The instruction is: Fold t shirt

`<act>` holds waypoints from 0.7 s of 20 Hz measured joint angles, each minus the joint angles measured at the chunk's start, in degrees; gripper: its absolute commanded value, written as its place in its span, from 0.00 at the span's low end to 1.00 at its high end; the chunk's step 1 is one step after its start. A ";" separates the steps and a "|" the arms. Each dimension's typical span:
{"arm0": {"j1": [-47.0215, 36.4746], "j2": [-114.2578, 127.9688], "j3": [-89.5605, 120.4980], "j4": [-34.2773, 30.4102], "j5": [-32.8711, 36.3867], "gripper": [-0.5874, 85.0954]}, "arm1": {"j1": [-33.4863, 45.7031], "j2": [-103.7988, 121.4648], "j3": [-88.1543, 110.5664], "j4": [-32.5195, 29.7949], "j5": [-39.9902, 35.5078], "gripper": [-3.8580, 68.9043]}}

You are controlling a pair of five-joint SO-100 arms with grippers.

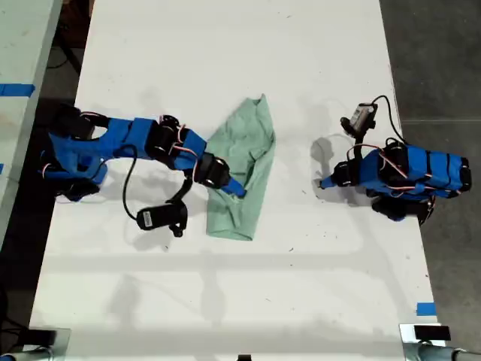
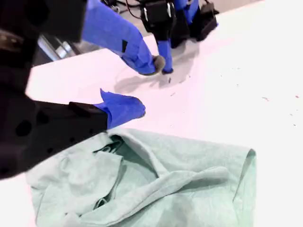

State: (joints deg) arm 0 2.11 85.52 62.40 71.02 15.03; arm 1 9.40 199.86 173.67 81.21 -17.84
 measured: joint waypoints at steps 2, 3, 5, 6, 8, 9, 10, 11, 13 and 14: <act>-1.23 8.70 4.92 3.43 -3.69 0.00 | 0.00 0.00 0.00 0.00 0.00 0.03; -2.55 14.15 9.40 3.96 -5.98 0.00 | 0.00 0.00 0.00 0.00 0.00 0.03; -5.89 27.42 22.50 2.90 -9.14 0.00 | 0.00 0.00 0.00 0.00 0.00 0.03; -7.65 35.77 30.76 0.88 -10.20 0.00 | 0.00 0.00 0.00 0.00 0.00 0.03; -10.46 55.02 50.89 -5.98 -12.13 0.00 | 0.00 0.00 0.00 0.09 0.00 0.03; -11.51 66.09 62.05 -9.67 -12.74 0.00 | 0.00 0.00 0.00 0.09 0.00 0.03; -12.30 77.52 73.21 -12.30 -13.71 0.00 | 0.00 0.00 0.00 0.09 0.00 0.03; -13.18 89.12 84.46 -14.24 -14.85 0.00 | 0.00 0.00 0.00 0.09 0.00 0.03; -13.62 110.48 104.85 -16.70 -16.79 0.00 | 0.00 0.00 0.00 0.09 0.00 0.03; -13.18 115.40 112.15 -18.63 -16.79 0.00 | 0.00 0.00 0.00 0.09 0.00 0.03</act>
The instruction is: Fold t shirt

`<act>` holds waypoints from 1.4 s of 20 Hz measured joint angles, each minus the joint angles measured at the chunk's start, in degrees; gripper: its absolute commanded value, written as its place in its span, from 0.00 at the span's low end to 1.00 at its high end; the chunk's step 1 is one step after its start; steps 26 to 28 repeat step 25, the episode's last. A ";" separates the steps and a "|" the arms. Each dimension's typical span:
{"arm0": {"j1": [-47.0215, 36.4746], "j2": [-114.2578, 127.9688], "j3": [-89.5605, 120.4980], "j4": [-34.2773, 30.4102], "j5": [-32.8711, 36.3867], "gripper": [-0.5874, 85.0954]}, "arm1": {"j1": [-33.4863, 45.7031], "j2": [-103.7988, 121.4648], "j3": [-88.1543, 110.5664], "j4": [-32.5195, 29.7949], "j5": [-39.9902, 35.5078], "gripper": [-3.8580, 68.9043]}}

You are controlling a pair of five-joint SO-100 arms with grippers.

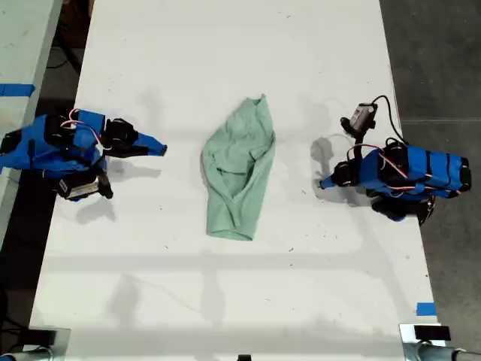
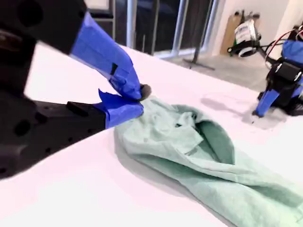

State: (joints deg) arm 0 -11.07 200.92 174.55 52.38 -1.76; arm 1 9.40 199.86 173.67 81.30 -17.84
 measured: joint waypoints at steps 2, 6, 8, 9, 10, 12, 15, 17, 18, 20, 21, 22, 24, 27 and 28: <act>-0.88 2.02 8.88 -3.16 0.62 0.00 | 0.00 0.00 0.00 0.00 0.00 0.03; -11.07 3.96 11.51 4.92 0.79 0.00 | -0.18 0.09 0.00 0.00 0.00 0.03; -12.13 4.13 11.51 5.71 0.79 0.00 | -0.18 0.09 0.00 0.00 0.00 0.03; -12.92 4.13 11.51 5.71 0.79 0.00 | -0.18 0.09 0.00 0.00 0.00 0.03; -13.54 4.13 11.51 5.71 0.79 0.00 | -0.18 0.09 0.00 0.00 0.00 0.03; -13.80 4.13 11.51 5.71 0.79 0.00 | -0.18 0.09 0.00 0.00 0.00 0.03; -13.71 4.13 11.60 5.71 0.62 0.00 | -0.18 0.09 0.00 0.00 0.00 0.03; -12.92 4.13 11.60 5.71 0.62 0.00 | -0.18 0.09 0.00 0.00 0.00 0.03; -12.74 4.13 11.60 5.71 0.62 0.00 | -0.18 0.09 0.00 0.00 0.00 0.03; -12.48 4.13 11.60 5.71 0.62 0.00 | -0.18 0.09 0.00 0.00 0.00 0.03; -12.48 4.13 11.60 5.71 0.62 0.00 | -0.18 0.09 0.00 0.00 0.00 0.03; -12.48 4.13 11.60 5.71 0.62 0.00 | -0.18 0.09 0.00 0.00 0.00 0.03; -12.48 4.13 11.60 5.71 0.62 0.00 | -0.18 0.09 0.00 0.00 0.00 0.03; -12.48 4.13 11.60 5.71 0.44 0.00 | -0.18 0.09 0.00 0.00 0.00 0.03; -12.48 4.13 11.60 5.71 0.44 0.00 | -0.18 0.09 0.00 0.00 0.00 0.03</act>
